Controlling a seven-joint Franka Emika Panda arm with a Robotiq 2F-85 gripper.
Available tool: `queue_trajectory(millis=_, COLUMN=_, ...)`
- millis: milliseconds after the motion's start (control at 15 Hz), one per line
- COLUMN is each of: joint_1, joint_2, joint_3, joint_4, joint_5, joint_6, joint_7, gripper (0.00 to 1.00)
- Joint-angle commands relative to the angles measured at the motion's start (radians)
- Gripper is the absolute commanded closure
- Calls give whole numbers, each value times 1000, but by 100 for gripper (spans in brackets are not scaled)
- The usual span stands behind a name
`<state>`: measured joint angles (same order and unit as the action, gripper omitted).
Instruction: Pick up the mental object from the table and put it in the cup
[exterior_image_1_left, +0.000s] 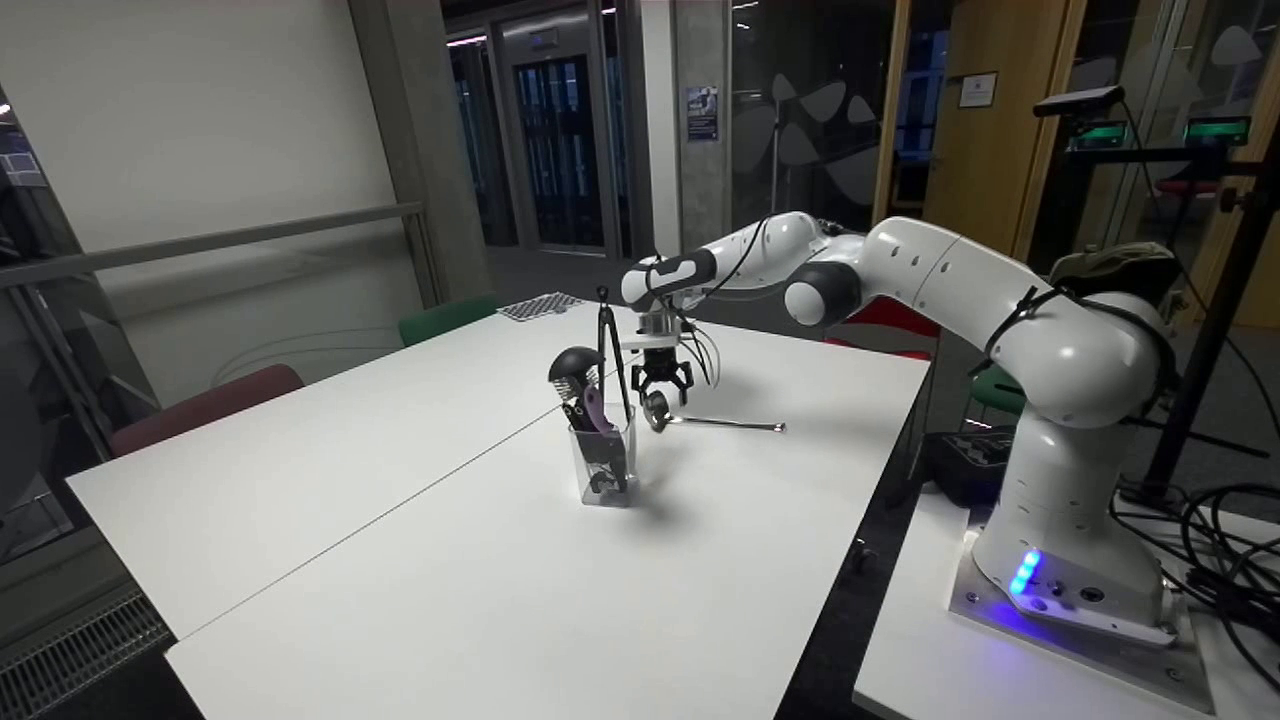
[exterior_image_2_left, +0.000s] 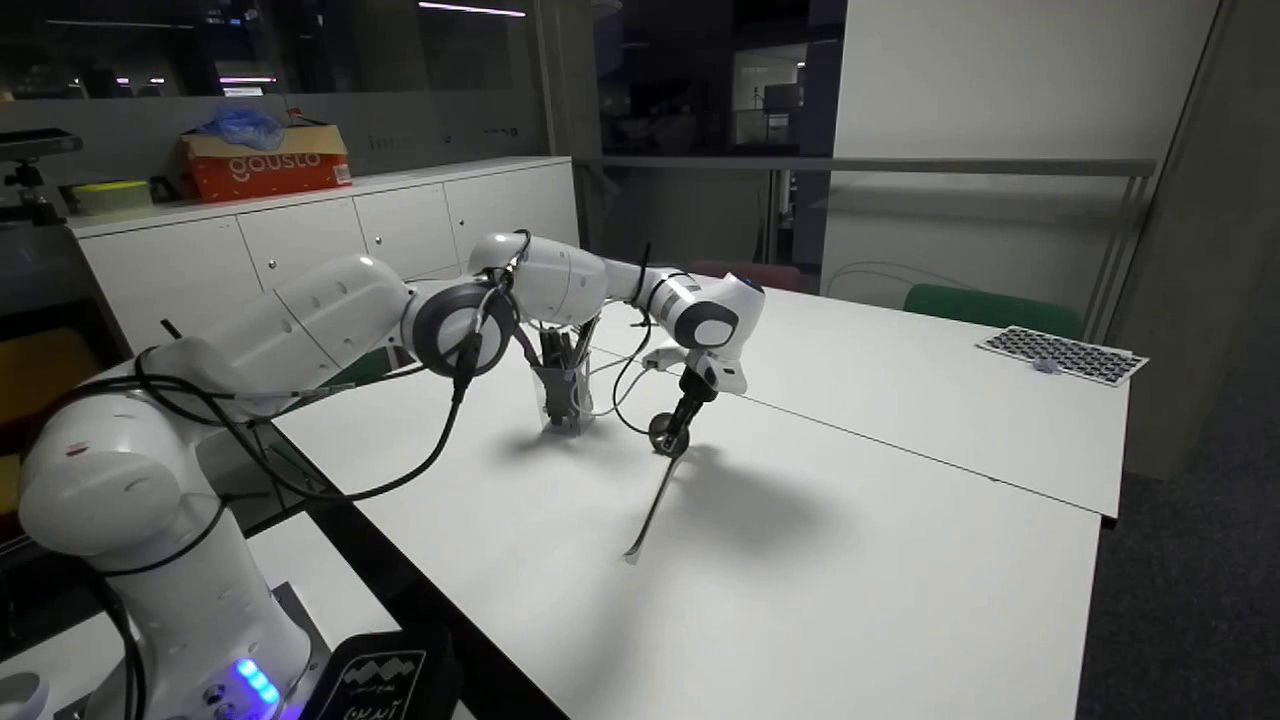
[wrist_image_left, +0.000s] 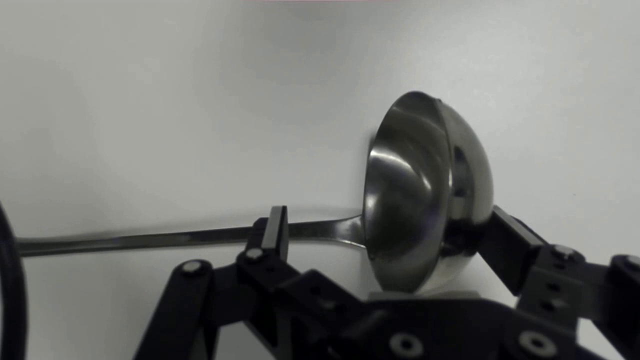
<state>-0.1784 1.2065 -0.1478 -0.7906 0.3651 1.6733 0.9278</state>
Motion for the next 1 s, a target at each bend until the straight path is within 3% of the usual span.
queue_trajectory(millis=0, joint_1=28, joint_2=-77, joint_3=-27, joint_4=-89, joint_5=-15, joint_6=46, joint_7=4, gripper=0)
queue_trajectory(millis=333, joint_1=27, joint_2=-111, joint_3=-31, joint_4=-107, joint_5=1, joint_6=109, joint_7=-10, gripper=0)
queue_trajectory(millis=400, joint_1=23, joint_2=-116, joint_3=-28, joint_4=-114, joint_5=6, joint_6=120, joint_7=-16, gripper=20)
queue_trajectory(millis=667, joint_1=11, joint_2=-133, joint_3=-21, joint_4=-146, joint_5=21, joint_6=159, joint_7=-24, gripper=47)
queue_trajectory(millis=733, joint_1=10, joint_2=-139, joint_3=-21, joint_4=-157, joint_5=22, joint_6=167, joint_7=-25, gripper=46)
queue_trajectory(millis=800, joint_1=8, joint_2=-143, joint_3=-18, joint_4=-165, joint_5=24, joint_6=174, joint_7=-30, gripper=15)
queue_trajectory(millis=933, joint_1=4, joint_2=-152, joint_3=-13, joint_4=-181, joint_5=30, joint_6=183, joint_7=-37, gripper=15)
